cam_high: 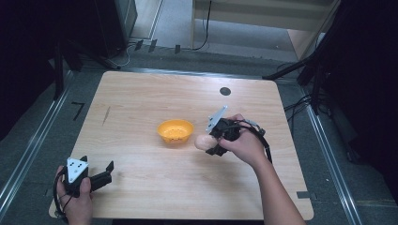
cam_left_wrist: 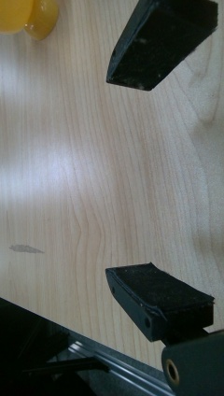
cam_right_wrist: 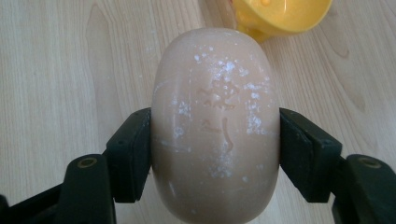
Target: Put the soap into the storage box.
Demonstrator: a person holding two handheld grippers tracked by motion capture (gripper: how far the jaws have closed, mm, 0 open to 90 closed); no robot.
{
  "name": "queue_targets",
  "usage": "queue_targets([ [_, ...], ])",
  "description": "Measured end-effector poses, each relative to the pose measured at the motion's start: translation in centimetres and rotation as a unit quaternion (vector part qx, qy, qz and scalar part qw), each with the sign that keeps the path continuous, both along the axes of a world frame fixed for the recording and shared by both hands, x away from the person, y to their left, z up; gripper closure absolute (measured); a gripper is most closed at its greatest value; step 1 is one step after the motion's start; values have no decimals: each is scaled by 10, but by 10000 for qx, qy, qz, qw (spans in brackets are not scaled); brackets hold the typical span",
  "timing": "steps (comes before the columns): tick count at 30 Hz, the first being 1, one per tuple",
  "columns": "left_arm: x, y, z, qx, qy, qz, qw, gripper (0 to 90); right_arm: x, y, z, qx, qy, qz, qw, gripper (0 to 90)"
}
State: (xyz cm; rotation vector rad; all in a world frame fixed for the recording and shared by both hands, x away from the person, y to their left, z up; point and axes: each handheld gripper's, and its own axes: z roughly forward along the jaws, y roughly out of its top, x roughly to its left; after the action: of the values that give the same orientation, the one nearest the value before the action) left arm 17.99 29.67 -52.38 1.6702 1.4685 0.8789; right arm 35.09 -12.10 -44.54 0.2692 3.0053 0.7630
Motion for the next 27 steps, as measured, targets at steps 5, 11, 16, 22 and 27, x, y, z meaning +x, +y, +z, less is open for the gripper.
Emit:
queue_targets([
  [5,0,-1,0,8,-30,-8,10000,76,9,12,3,-8,92,148,9998,337],
  [11,0,-2,0,81,3,-38,10000,76,17,23,15,-30,13,223,9997,337],
  [16,1,-3,0,124,21,-65,9999,76,24,31,19,-33,-11,255,9997,337],
  [22,2,-2,0,88,19,-36,10000,76,33,41,23,-156,-66,389,9991,337],
  [27,2,-2,0,47,17,-34,10000,76,42,45,24,-81,-93,459,9989,337],
])
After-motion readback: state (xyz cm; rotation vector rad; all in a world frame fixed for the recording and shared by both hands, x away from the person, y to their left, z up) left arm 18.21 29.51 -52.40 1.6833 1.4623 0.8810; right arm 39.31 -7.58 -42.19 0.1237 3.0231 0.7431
